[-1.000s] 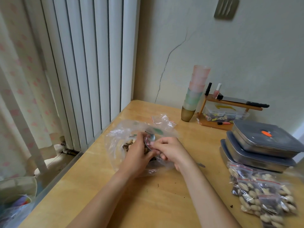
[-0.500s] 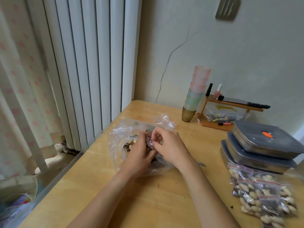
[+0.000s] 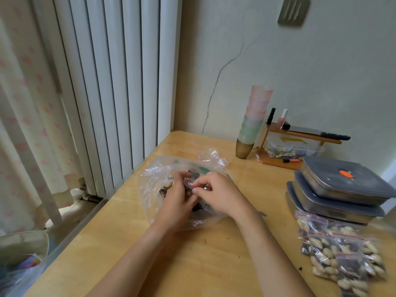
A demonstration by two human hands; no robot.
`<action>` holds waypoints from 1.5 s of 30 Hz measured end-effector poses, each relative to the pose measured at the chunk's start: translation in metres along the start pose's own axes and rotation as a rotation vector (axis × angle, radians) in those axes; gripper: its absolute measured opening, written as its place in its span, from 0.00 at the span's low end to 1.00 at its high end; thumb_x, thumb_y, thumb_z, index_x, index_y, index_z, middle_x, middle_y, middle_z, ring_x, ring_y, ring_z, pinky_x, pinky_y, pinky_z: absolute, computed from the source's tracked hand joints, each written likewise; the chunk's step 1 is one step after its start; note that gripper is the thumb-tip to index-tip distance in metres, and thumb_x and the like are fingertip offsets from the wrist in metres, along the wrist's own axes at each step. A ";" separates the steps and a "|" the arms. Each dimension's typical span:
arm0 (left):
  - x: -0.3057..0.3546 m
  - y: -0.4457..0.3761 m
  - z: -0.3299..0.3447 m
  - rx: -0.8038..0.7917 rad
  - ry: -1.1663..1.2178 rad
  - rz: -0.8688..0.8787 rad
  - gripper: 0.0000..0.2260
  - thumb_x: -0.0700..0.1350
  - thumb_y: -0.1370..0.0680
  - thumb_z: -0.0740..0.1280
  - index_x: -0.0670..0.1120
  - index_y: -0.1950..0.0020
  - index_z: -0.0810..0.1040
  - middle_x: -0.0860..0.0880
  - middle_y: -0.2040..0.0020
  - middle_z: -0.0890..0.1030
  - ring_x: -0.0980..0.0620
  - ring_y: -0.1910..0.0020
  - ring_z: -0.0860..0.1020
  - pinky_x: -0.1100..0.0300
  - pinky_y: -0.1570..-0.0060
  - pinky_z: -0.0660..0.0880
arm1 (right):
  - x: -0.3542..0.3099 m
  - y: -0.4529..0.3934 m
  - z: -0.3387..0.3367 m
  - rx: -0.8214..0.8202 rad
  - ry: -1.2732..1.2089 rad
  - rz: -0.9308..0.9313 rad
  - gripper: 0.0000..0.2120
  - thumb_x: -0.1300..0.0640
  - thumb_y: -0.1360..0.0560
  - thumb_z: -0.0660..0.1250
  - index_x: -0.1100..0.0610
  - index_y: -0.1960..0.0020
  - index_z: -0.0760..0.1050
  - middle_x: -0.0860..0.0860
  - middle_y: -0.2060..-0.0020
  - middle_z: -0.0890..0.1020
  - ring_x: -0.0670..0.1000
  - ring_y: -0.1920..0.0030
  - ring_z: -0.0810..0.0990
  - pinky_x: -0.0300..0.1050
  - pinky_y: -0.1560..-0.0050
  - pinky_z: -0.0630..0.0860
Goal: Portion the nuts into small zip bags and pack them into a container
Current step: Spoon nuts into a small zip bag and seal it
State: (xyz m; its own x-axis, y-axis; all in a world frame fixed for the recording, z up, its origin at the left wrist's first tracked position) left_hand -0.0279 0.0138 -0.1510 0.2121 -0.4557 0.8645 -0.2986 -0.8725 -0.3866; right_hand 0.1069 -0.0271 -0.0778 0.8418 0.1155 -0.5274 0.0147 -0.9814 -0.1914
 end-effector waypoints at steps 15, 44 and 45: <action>0.016 0.001 -0.007 0.031 0.338 -0.181 0.04 0.43 0.18 0.67 0.43 0.49 0.79 0.47 0.56 0.84 0.56 0.58 0.80 0.62 0.57 0.76 | 0.012 -0.004 -0.011 0.032 0.089 0.011 0.10 0.63 0.18 0.64 0.57 0.47 0.84 0.51 0.49 0.81 0.50 0.48 0.75 0.41 0.50 0.67; 0.019 0.000 -0.010 0.045 0.558 -0.209 0.05 0.39 0.19 0.68 0.37 0.49 0.80 0.45 0.59 0.83 0.54 0.62 0.80 0.64 0.62 0.76 | 0.013 -0.002 -0.015 0.174 -0.223 0.012 0.09 0.62 0.26 0.74 0.49 0.54 0.78 0.48 0.62 0.84 0.45 0.62 0.81 0.34 0.58 0.76; 0.019 0.000 -0.010 0.033 0.561 -0.211 0.07 0.40 0.19 0.68 0.36 0.48 0.80 0.45 0.60 0.83 0.55 0.63 0.79 0.65 0.63 0.76 | 0.013 -0.002 -0.015 0.172 -0.231 0.007 0.10 0.62 0.25 0.74 0.49 0.53 0.77 0.48 0.62 0.84 0.44 0.62 0.80 0.34 0.58 0.76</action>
State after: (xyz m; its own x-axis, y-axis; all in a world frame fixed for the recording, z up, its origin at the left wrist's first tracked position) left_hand -0.0328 0.0068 -0.1312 -0.2626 -0.1169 0.9578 -0.2721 -0.9434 -0.1898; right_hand 0.1259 -0.0261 -0.0718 0.6962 0.1598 -0.6999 -0.0991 -0.9442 -0.3142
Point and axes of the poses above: each hand's wrist, its own y-axis away from the middle knuckle, its own z-axis out of the palm, x = y × z, the point moved 1 cm from there along -y, towards the middle knuckle
